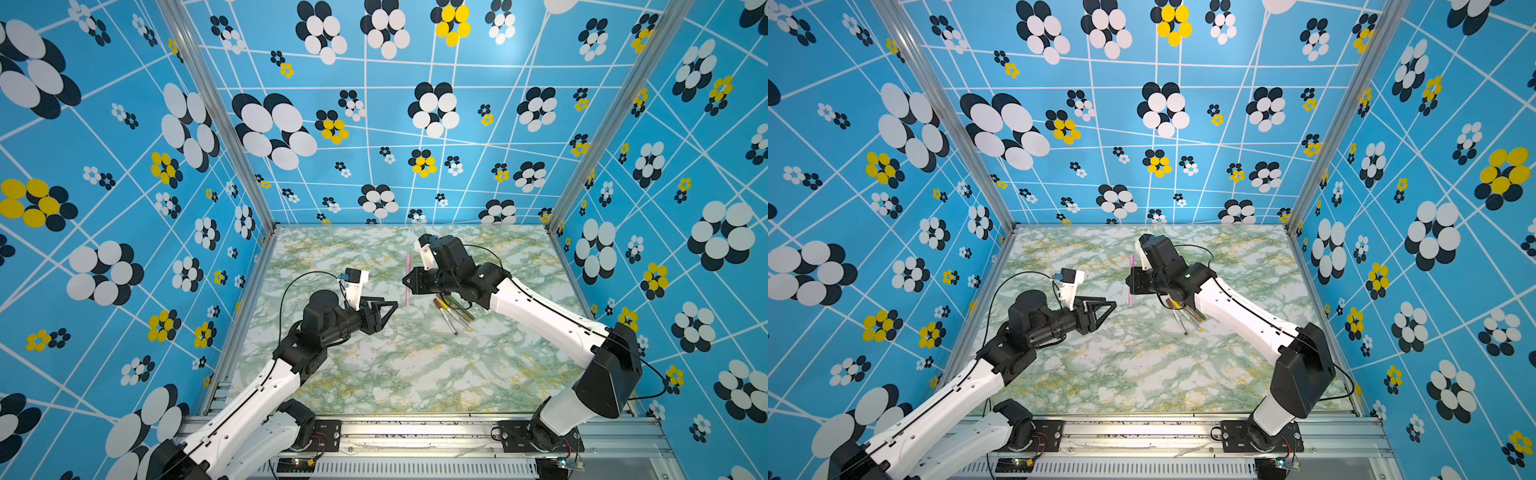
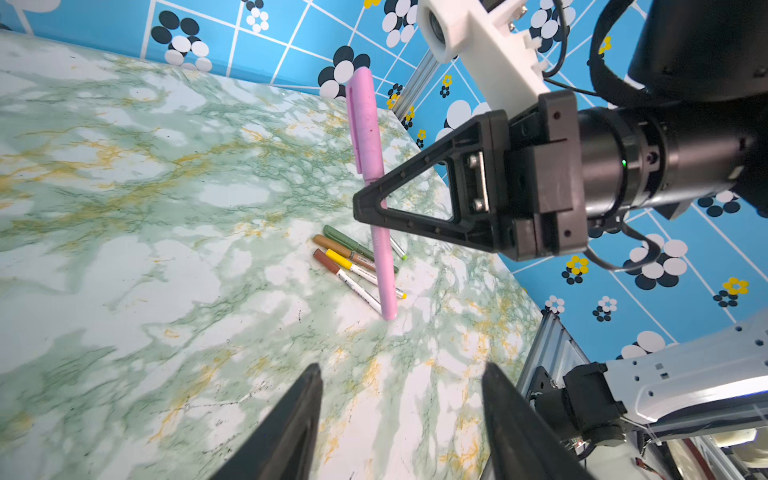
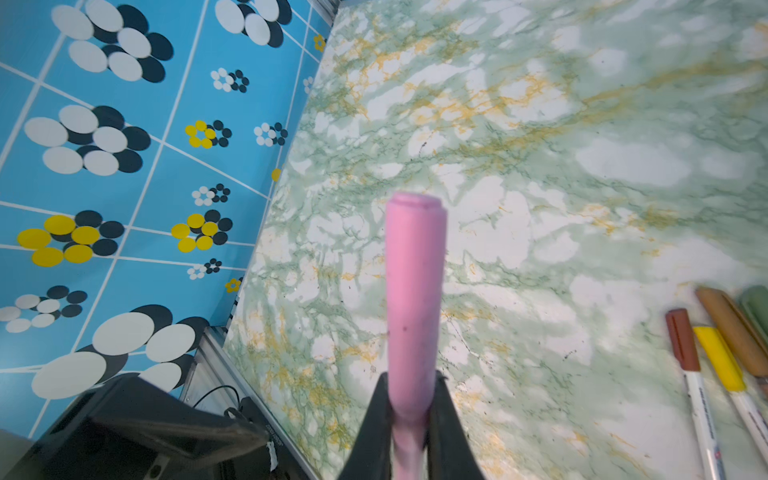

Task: Insert the pens into the pen caps
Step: 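Lower the capped pink pen beside the markers with the right gripper and release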

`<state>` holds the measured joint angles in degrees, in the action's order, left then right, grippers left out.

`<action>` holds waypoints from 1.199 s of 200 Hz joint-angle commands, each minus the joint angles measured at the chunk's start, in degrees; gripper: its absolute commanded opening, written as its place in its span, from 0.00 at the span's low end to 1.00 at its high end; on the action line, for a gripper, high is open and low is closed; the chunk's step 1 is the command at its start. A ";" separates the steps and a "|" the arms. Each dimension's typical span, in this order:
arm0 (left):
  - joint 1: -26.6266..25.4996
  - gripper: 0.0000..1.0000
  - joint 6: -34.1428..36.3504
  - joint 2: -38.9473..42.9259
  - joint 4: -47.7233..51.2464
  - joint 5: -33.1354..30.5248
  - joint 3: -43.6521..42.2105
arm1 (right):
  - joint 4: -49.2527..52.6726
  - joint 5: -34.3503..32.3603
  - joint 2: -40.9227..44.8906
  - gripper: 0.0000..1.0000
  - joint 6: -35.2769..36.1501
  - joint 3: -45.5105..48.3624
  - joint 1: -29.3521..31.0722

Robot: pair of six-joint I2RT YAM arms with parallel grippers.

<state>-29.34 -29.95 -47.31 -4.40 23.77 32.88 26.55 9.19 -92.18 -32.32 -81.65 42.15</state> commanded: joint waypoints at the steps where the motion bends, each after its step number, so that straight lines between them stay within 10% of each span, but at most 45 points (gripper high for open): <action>1: 0.15 0.70 2.91 4.26 3.62 -3.37 -2.39 | 9.24 -1.83 -3.18 0.03 2.10 0.12 -0.41; 96: 1.26 0.76 4.41 3.38 4.14 -3.29 -1.78 | 28.38 -14.46 -19.36 0.03 12.25 -7.94 -0.69; 240: 2.01 0.76 3.88 2.70 4.79 -3.56 -0.98 | 30.78 -23.17 -28.79 0.06 13.95 -12.22 -0.69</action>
<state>-27.75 -26.72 -44.58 -0.12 20.49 30.41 55.57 -12.10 -118.96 -18.81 -93.06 41.85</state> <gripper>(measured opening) 0.760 0.141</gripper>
